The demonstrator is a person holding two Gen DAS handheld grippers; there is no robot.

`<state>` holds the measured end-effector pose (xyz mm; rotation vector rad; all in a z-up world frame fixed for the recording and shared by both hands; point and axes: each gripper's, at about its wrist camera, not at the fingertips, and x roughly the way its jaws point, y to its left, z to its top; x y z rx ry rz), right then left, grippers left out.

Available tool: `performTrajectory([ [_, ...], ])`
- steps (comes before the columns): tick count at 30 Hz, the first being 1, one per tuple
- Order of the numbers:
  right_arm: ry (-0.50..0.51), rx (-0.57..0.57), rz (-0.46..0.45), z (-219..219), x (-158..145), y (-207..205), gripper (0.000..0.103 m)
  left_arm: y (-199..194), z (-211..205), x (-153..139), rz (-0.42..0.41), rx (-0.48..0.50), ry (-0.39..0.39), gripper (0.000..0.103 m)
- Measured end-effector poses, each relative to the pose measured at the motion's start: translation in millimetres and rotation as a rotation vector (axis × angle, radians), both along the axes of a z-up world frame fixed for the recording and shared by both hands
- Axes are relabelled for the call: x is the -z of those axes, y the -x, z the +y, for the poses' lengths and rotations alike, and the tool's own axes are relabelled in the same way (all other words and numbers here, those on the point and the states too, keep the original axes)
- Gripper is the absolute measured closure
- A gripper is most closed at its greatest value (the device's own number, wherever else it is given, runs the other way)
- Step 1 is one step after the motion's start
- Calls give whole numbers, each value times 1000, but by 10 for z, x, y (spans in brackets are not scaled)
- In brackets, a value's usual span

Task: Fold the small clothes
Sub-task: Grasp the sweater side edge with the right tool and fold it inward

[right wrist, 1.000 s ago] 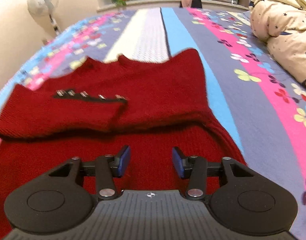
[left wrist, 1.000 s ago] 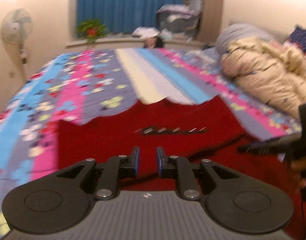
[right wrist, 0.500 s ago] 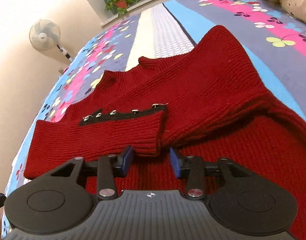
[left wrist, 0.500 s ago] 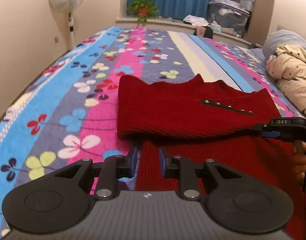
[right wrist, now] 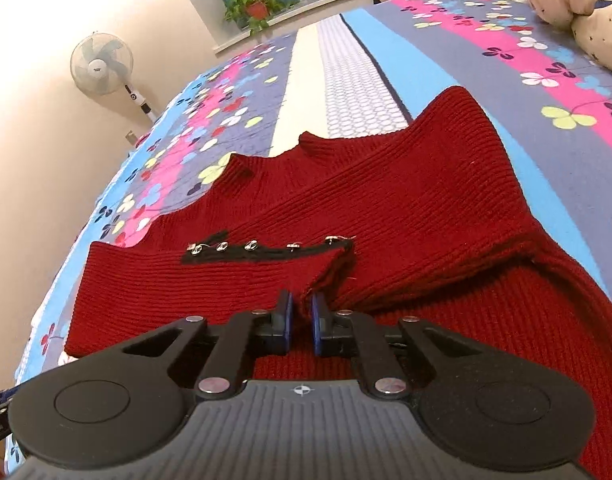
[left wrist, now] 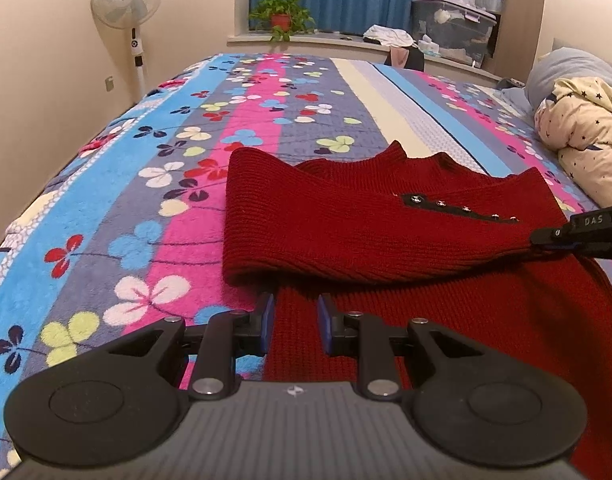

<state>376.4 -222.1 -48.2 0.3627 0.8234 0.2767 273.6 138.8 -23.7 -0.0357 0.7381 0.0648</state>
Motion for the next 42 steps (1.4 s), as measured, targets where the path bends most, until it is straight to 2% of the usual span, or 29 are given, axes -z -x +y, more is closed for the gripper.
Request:
performTrajectory([
  [2, -37, 13, -63, -32, -78, 40, 95, -9, -5, 7, -1, -1, 0, 77],
  [4, -47, 3, -164, -51, -229, 77, 95, -8, -4, 12, -5, -3, 0, 77],
  [6, 4, 21, -270, -113, -391, 94, 96, -8, 1, 15, -9, -3, 0, 77],
  [7, 24, 59, -288, -198, -449, 77, 96, -6, 3, 19, -9, -3, 0, 77],
  [10, 103, 287, -284, -650, -500, 13, 96, -7, 1, 19, -8, -2, 3, 77],
  [12, 203, 369, -242, -868, -402, -55, 96, -13, -10, 24, -7, 3, 6, 77],
  [14, 163, 345, -121, -1019, -184, -172, 96, -25, -33, 39, -2, 12, 5, 77],
  [16, 203, 309, -63, -994, -51, -228, 95, -39, -55, 56, 5, 19, 2, 77],
  [18, 237, 312, -58, -941, -45, -247, 94, -43, -65, 67, 9, 24, 3, 77],
  [21, 166, 355, -109, -971, -130, -196, 90, -44, -49, 76, 12, 23, 4, 77],
  [24, 160, 367, -124, -968, -119, -180, 88, -64, -36, 99, 21, 22, 11, 77],
  [26, 149, 377, -92, -1008, -87, -214, 74, -90, -31, 104, 12, 22, 19, 77],
  [27, 138, 388, -75, -1041, -56, -222, 73, -113, -24, 101, 3, 20, 18, 77],
  [31, 96, 377, -42, -1081, 20, -265, 76, -239, -4, 56, -60, 26, 27, 77],
  [32, 99, 365, -48, -1064, 22, -270, 87, -280, -10, 51, -75, 34, 25, 77],
  [34, 123, 353, -72, -1017, -6, -246, 92, -384, -19, 53, -95, 44, 28, 77],
  [39, 100, 319, -137, -956, -95, -207, 94, -681, -52, 132, -103, 55, 96, 76],
  [40, 95, 310, -147, -946, -114, -201, 94, -740, -54, 158, -102, 59, 104, 74],
  [42, 85, 287, -163, -919, -132, -195, 94, -860, -90, 221, -87, 61, 107, 59],
])
